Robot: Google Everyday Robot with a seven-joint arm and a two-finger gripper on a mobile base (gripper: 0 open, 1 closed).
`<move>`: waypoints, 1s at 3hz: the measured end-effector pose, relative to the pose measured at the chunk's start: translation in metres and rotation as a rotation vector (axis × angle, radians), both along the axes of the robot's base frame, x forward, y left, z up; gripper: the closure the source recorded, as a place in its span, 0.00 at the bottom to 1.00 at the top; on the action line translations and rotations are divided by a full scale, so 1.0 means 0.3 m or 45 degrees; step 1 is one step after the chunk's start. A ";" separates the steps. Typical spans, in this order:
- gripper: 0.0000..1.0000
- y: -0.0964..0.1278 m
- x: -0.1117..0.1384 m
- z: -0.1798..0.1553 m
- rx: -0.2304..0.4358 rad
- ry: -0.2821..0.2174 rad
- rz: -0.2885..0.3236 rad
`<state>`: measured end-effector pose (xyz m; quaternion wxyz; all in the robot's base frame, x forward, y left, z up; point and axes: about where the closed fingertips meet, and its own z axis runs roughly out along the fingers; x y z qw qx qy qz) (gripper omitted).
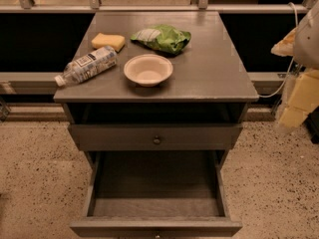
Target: Place blue plastic bottle into middle drawer
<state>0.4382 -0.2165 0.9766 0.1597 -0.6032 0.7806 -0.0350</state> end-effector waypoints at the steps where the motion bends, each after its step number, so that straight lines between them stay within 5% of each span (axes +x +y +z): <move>1: 0.00 0.000 0.000 0.000 0.000 0.000 0.000; 2: 0.00 0.026 0.026 0.010 -0.004 -0.022 0.022; 3: 0.00 0.171 0.178 0.015 -0.024 -0.079 0.177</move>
Offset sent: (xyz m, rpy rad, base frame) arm 0.0176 0.0170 0.0011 -0.0081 -0.0178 0.0414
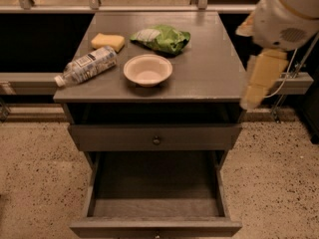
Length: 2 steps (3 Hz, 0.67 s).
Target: Place blue plastic bottle into middle drawer
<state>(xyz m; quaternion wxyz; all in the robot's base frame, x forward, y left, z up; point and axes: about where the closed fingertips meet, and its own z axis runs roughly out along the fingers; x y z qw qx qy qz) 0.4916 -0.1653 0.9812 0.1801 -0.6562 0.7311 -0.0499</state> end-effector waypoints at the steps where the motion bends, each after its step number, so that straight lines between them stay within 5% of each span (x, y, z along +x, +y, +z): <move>1: 0.00 0.194 0.144 -0.007 -0.037 -0.031 0.197; 2: 0.00 0.450 0.239 -0.030 -0.072 -0.052 0.439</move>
Offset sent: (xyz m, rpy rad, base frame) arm 0.1044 0.2340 -0.0184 -0.0921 -0.0503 0.5940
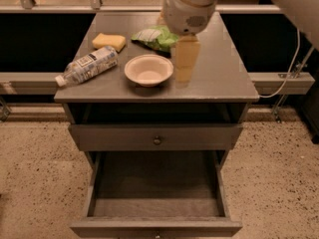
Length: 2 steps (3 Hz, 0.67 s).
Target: Place blue plastic bottle into middle drawer
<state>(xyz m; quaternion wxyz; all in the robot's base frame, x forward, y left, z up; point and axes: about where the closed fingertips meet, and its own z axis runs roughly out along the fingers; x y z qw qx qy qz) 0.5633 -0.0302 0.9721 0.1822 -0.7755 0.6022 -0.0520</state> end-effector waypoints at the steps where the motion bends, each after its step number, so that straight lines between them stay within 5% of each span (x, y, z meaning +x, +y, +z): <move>1: 0.00 0.171 0.038 -0.026 0.050 0.043 0.180; 2: 0.00 0.198 0.043 -0.028 0.068 0.050 0.206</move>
Offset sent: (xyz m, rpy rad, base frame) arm 0.0112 0.0498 -0.0077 0.0374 0.0320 0.1369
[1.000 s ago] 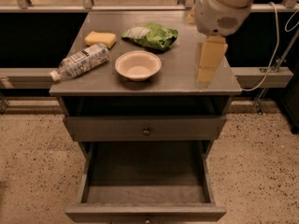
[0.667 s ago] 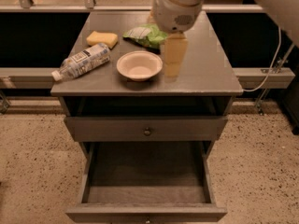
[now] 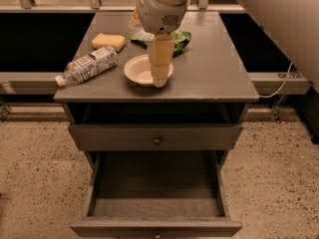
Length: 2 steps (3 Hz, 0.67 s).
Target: Place blue plastic bottle into middle drawer
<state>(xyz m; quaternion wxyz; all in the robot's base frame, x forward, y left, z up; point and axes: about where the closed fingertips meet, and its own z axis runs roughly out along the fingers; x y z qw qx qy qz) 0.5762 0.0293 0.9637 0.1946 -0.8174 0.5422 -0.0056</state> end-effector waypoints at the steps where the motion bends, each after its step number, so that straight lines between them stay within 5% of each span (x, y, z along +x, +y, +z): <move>1: 0.00 0.040 0.021 -0.001 0.006 -0.015 0.040; 2: 0.00 0.198 0.102 -0.014 0.013 -0.041 0.203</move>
Offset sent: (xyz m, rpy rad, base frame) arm 0.0603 0.1178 -0.0086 0.0081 -0.0502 0.3290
